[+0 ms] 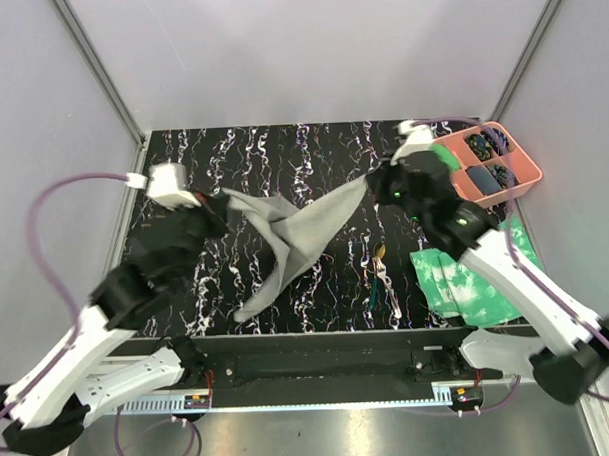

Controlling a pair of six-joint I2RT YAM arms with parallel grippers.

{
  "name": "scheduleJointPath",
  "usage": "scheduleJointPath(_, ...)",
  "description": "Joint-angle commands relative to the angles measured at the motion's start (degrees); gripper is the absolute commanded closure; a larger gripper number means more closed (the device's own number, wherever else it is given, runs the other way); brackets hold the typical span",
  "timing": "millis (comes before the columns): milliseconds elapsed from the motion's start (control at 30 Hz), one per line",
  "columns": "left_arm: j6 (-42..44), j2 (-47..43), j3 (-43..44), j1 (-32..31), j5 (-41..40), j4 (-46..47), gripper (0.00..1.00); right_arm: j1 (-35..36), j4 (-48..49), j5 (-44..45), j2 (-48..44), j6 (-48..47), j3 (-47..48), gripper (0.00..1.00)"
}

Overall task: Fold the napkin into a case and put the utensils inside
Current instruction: Flatten out the crumpled napkin at the center of the board.

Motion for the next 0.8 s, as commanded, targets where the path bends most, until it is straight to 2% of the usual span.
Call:
scheduleJointPath(0,18.9,-2.3,12.3,1.6,-4.2,4.9,1.00,-0.5,-0.1,7.7,-9.8,-4.5,6.5,1.00)
scheduleJointPath(67,23.0,-2.9,17.1,1.5,-6.2,5.3,1.00,-0.5,-0.6,9.1,-12.3,-5.6,8.5,1.00)
scheduleJointPath(233,29.6,-6.4,20.9,1.6,-11.0,9.6,1.00,-0.5,-2.7,10.4,-20.3,-8.6,12.5,1.00)
scheduleJointPath(400,30.2,-11.1,22.8,1.6,-13.8,8.7,1.00,-0.5,-5.5,15.0,-25.6,-11.2,14.7,1.00)
scheduleJointPath(500,30.4,-11.8,22.9,1.5,-16.7,7.1,1.00,-0.5,-5.7,17.8,-25.4,-12.6,13.2,1.00)
scheduleJointPath(633,32.2,-11.8,21.7,1.5,-27.2,4.5,1.00,-0.5,-6.4,24.6,-22.6,-13.5,12.1,1.00)
scheduleJointPath(767,36.6,-12.5,14.9,1.4,-37.1,7.1,1.00,-0.6,-6.3,30.9,-17.4,-14.3,11.0,1.00)
